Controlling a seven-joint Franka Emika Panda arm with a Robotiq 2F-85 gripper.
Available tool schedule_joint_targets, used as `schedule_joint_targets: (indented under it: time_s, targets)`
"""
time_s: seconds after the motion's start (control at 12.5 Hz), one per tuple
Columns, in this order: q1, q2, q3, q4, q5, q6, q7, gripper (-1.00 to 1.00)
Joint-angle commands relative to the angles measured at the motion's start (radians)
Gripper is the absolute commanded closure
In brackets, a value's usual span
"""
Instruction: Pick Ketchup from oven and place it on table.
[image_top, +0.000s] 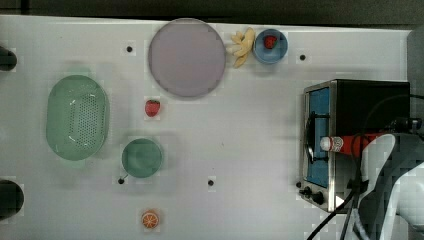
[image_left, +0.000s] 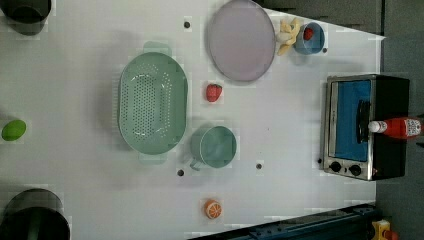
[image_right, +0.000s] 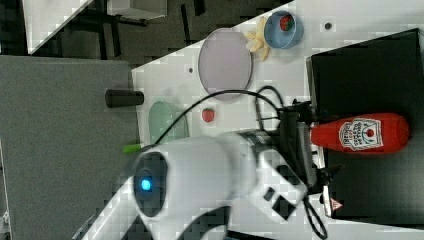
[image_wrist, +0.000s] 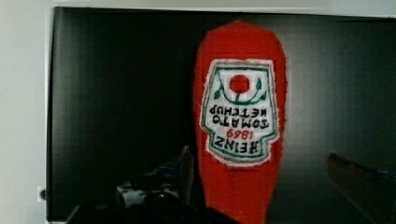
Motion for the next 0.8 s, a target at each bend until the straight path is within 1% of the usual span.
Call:
schedule_joint_targets:
  time_s: [0.08, 0.24, 0.72, 0.8]
  targets:
    - [-0.022, 0.049, -0.006, -0.001, 0.108, 0.038, -0.022, -1.0]
    - [-0.026, 0.084, -0.006, -0.001, 0.111, 0.098, -0.022, -1.0]
    - [-0.036, 0.141, -0.005, -0.004, 0.115, 0.105, -0.022, -1.0]
    - [-0.036, 0.145, -0.003, -0.005, 0.119, 0.105, -0.022, -0.92]
